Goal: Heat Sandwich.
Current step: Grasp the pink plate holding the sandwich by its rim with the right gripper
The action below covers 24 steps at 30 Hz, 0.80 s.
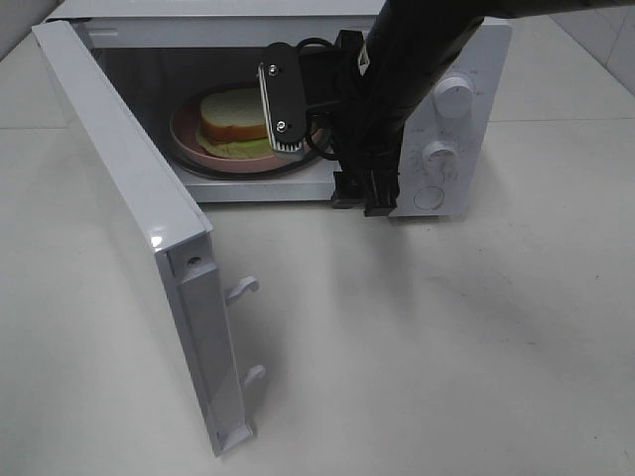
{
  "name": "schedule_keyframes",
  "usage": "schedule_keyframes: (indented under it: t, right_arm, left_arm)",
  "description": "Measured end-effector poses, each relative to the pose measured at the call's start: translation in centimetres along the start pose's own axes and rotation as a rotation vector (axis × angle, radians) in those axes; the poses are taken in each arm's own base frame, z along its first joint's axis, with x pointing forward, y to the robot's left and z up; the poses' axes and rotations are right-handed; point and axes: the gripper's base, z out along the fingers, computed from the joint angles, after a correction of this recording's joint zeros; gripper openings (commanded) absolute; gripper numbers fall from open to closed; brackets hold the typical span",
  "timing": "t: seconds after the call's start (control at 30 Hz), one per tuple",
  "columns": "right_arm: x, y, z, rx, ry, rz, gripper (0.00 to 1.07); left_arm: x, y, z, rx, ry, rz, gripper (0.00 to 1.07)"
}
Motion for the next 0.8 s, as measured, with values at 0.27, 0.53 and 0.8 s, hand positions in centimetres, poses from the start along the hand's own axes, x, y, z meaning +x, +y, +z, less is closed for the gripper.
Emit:
schedule_keyframes:
  t: [0.27,0.53,0.8]
  right_arm:
    - [-1.0,-1.4,2.6,0.018,-0.015,0.005,0.82]
    - [-1.8,-2.3,4.9,0.014,-0.023,0.018,0.81]
    - [-3.0,-3.1,7.2,0.017,-0.035,0.017,0.79]
  left_arm:
    - [0.0,0.0,0.0,0.000,0.000,0.000,0.98]
    - [0.0,0.0,0.0,0.000,0.000,0.000,0.98]
    - [0.0,0.0,0.0,0.000,0.000,0.000,0.98]
